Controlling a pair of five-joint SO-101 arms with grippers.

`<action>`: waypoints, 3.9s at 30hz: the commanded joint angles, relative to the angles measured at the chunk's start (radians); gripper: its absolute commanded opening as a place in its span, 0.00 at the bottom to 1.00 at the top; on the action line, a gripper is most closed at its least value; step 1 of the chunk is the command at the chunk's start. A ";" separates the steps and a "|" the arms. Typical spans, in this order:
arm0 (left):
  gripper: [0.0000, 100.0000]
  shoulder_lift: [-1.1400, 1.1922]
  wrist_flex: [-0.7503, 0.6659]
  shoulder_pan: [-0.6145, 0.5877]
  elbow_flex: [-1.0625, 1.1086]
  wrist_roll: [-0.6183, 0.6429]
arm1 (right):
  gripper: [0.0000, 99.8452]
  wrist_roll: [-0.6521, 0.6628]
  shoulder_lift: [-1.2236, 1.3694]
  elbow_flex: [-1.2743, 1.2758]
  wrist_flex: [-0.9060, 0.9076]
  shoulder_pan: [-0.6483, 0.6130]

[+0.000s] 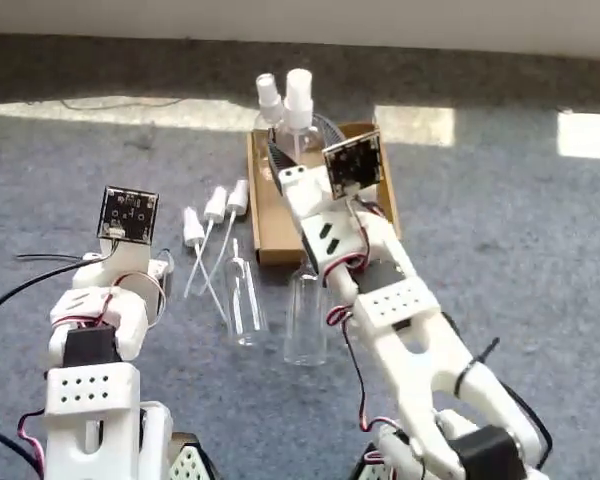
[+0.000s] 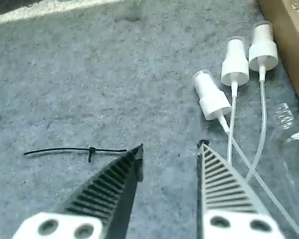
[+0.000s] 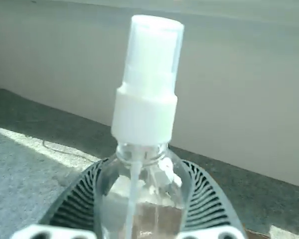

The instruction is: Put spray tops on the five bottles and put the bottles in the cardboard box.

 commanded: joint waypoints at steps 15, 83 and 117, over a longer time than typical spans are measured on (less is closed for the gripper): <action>0.17 -0.007 -0.034 0.048 0.010 -0.003 | 0.00 -0.118 0.449 -0.077 -0.529 -0.013; 0.17 -0.007 -0.034 0.053 0.025 -0.003 | 0.12 -0.046 0.733 -0.248 -0.636 -0.031; 0.17 -0.007 -0.034 0.053 0.025 -0.003 | 0.11 -0.089 0.742 -0.257 -0.575 -0.035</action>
